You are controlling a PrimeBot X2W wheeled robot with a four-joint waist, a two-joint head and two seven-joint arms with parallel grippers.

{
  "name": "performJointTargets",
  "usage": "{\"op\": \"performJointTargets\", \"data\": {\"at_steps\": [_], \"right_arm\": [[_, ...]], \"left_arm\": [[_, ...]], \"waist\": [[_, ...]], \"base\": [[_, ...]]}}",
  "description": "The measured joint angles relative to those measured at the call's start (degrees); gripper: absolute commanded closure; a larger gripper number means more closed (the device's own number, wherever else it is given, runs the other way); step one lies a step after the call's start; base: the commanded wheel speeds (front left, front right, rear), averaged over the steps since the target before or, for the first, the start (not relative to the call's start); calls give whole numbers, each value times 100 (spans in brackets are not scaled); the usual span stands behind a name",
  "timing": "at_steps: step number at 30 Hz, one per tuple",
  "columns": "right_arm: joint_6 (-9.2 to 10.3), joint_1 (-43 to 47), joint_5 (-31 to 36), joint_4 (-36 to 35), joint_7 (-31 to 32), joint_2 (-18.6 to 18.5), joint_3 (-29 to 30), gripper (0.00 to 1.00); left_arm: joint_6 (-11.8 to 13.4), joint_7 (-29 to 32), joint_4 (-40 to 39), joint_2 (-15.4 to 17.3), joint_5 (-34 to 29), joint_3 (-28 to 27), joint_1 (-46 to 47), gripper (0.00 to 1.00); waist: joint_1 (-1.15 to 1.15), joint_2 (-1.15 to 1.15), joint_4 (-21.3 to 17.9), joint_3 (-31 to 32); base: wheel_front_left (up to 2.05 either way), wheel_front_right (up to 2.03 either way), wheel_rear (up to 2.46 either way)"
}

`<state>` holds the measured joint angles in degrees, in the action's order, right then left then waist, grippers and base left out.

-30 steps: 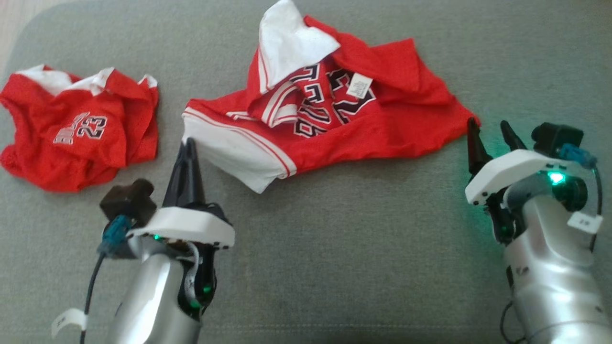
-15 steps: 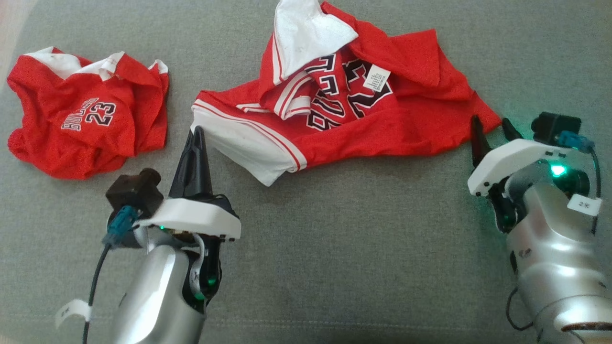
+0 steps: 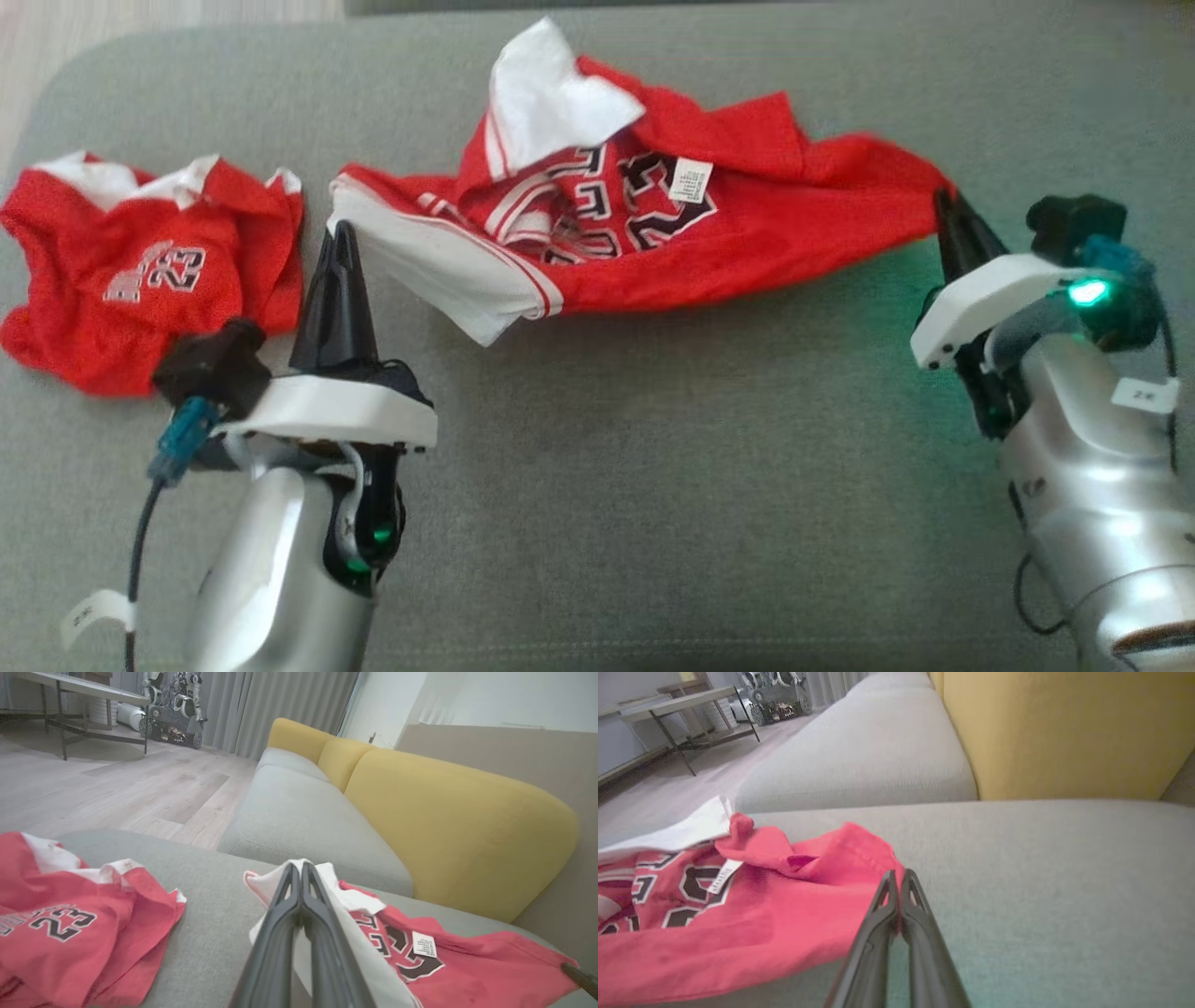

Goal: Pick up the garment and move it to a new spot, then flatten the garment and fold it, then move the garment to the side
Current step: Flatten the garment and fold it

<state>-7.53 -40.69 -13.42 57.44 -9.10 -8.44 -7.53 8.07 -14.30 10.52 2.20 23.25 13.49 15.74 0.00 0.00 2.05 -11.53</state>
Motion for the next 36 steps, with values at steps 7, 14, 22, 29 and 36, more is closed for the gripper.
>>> {"op": "performJointTargets", "data": {"at_steps": [7, 14, 22, 29, 36], "right_arm": [[0, 0, -564, -1180, 114, -530, -500, 100], [0, 3, -918, -2771, 599, -865, -143, 100], [0, 90, -504, -4892, 1685, -838, 655, 100], [0, 265, 37, -6009, 2448, -745, 859, 100], [0, -288, 78, -5587, 2648, -730, 677, 100]], "left_arm": [[-433, -1, -353, -11, 114, -281, 138, 100], [-666, -9, -920, -5, 96, -387, 606, 100], [-513, 756, -2048, -21, 481, -387, 1390, 100], [-304, 1447, -2469, 87, 615, -512, 2136, 100], [-470, 1803, -920, 280, 623, -486, 3232, 100]], "waist": [[0, 0, -274, 698], [0, 0, -577, 1366], [0, 0, -825, 1769], [0, 0, -901, 1557], [0, 0, -898, 1001]], "base": [[0, 0, 0], [0, 0, 0], [0, 0, 0], [0, 0, 0], [0, 0, 0]]}}
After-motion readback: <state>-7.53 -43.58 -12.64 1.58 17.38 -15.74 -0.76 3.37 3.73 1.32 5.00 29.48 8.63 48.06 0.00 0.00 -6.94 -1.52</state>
